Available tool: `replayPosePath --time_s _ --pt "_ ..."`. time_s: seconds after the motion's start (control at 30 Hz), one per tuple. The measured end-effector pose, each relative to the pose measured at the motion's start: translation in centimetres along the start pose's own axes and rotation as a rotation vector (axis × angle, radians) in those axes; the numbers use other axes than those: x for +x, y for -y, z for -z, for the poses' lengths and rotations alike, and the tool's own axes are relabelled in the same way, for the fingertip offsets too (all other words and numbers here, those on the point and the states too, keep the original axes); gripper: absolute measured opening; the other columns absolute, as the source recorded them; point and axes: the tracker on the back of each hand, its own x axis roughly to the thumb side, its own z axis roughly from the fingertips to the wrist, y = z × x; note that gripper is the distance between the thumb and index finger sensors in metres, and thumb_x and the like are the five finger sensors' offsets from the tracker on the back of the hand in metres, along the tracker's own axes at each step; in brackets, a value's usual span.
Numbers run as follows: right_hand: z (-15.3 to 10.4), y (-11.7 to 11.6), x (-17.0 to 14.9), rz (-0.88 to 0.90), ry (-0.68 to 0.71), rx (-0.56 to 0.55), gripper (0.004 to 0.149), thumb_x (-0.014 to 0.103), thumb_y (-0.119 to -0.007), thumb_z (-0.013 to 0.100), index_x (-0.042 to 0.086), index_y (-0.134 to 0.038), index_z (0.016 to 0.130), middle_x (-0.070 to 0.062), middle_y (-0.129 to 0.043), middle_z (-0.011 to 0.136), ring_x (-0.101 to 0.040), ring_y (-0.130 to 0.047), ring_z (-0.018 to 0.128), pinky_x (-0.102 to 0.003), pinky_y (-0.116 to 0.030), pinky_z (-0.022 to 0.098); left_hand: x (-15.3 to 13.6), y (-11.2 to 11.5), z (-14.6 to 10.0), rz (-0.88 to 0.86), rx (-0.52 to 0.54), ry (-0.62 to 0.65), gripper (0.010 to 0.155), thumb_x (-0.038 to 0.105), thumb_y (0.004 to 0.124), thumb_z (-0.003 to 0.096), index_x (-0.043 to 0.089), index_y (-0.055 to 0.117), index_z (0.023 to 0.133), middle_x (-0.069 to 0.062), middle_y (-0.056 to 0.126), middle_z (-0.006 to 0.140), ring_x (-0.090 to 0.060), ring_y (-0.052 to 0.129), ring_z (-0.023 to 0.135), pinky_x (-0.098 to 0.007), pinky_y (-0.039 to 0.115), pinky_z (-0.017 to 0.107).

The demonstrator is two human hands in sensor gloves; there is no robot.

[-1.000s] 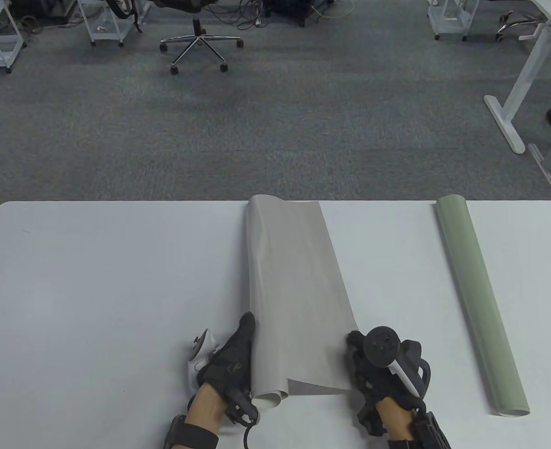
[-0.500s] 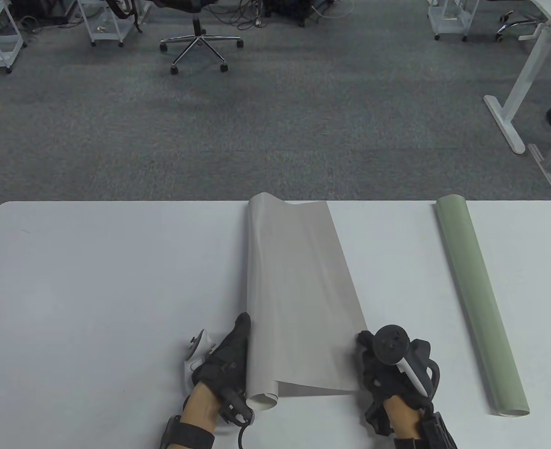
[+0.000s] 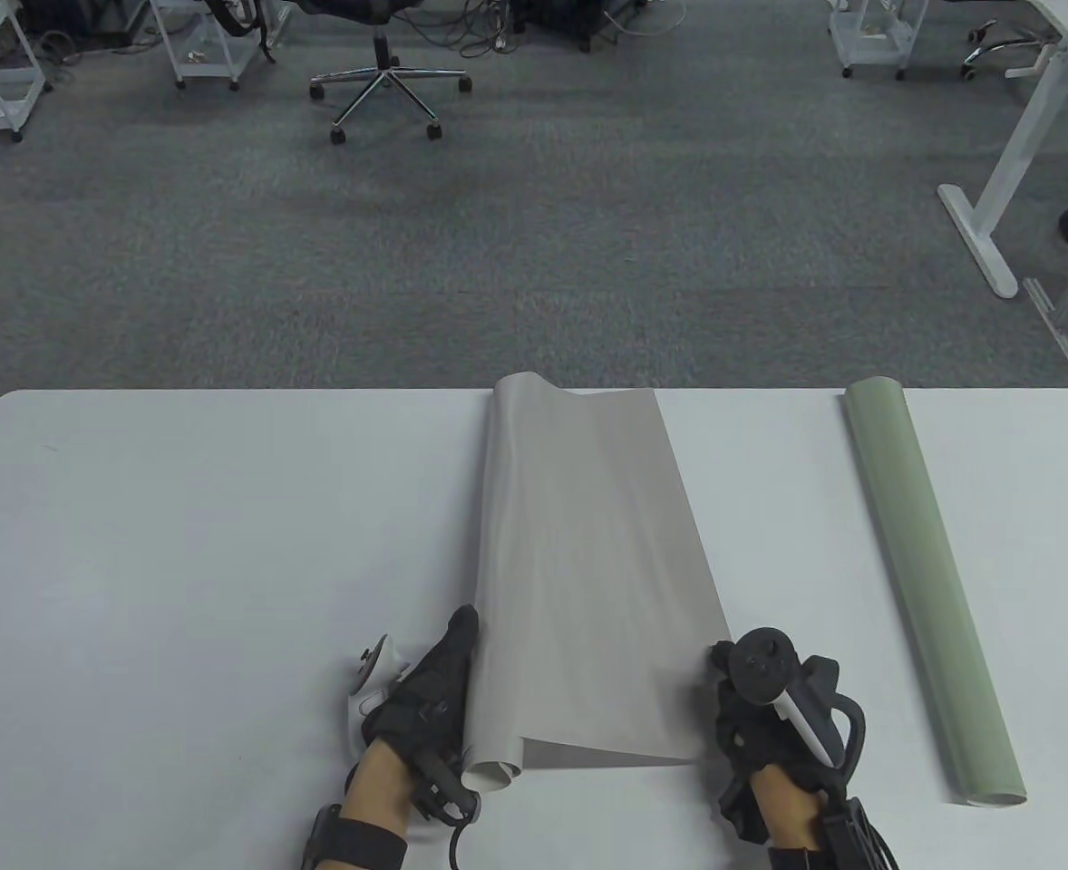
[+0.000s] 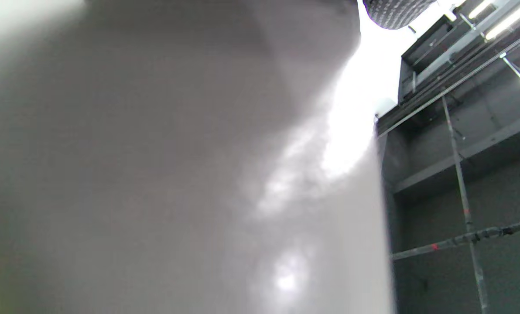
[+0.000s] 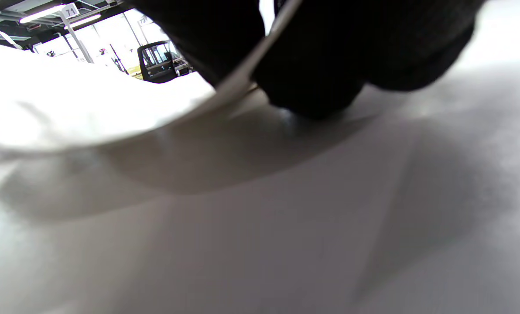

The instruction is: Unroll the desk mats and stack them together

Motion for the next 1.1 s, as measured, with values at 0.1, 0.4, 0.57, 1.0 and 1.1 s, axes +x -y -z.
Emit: replayPosePath --time_s 0.1,0.4,0.57,1.0,1.1 --pt "0.1 0.1 0.0 -0.021 -0.015 0.001 0.047 0.019 -0.080 0.055 0.019 -0.076 0.102 -0.019 -0.083 0.083 -0.018 -0.098 0.047 -0.040 -0.086 0.038 0.0 0.0 0.0 -0.031 -0.021 0.006 0.095 0.057 0.052 0.0633 -0.011 0.009 0.114 -0.027 0.061 0.112 -0.042 0.097 0.089 -0.050 0.094 0.058" --pt "0.0 0.4 -0.4 -0.034 -0.052 0.007 0.047 0.019 -0.080 0.055 0.020 -0.075 0.102 -0.019 -0.084 0.083 -0.019 -0.098 0.048 -0.041 -0.086 0.039 0.4 0.1 -0.1 -0.018 -0.037 0.030 0.096 0.058 0.052 0.0631 -0.010 0.008 0.115 -0.021 0.069 0.112 -0.034 0.101 0.082 -0.043 0.095 0.054" --pt "0.1 0.6 -0.8 -0.027 -0.072 0.005 0.047 0.019 -0.080 0.055 0.021 -0.075 0.102 -0.020 -0.084 0.084 -0.019 -0.098 0.048 -0.041 -0.085 0.039 0.3 0.4 -0.1 -0.071 -0.043 0.034 0.096 0.058 0.052 0.0636 -0.014 0.008 0.111 -0.024 0.059 0.112 -0.042 0.099 0.088 -0.047 0.097 0.057" --pt "0.1 0.9 -1.5 -0.011 -0.106 0.002 0.048 0.019 -0.080 0.055 0.021 -0.075 0.102 -0.019 -0.083 0.084 -0.019 -0.098 0.048 -0.041 -0.085 0.039 0.7 0.1 -0.3 -0.070 -0.031 0.060 0.095 0.053 0.058 0.0651 -0.008 0.003 0.113 -0.022 0.057 0.116 -0.038 0.094 0.091 -0.047 0.092 0.061" --pt "0.1 0.9 -1.7 -0.008 -0.113 0.002 0.047 0.019 -0.079 0.055 0.021 -0.075 0.102 -0.019 -0.083 0.084 -0.019 -0.098 0.048 -0.041 -0.085 0.039 0.7 0.0 -0.5 -0.073 -0.014 0.068 0.095 0.052 0.059 0.0652 -0.007 0.003 0.114 -0.024 0.055 0.116 -0.038 0.095 0.091 -0.046 0.094 0.060"
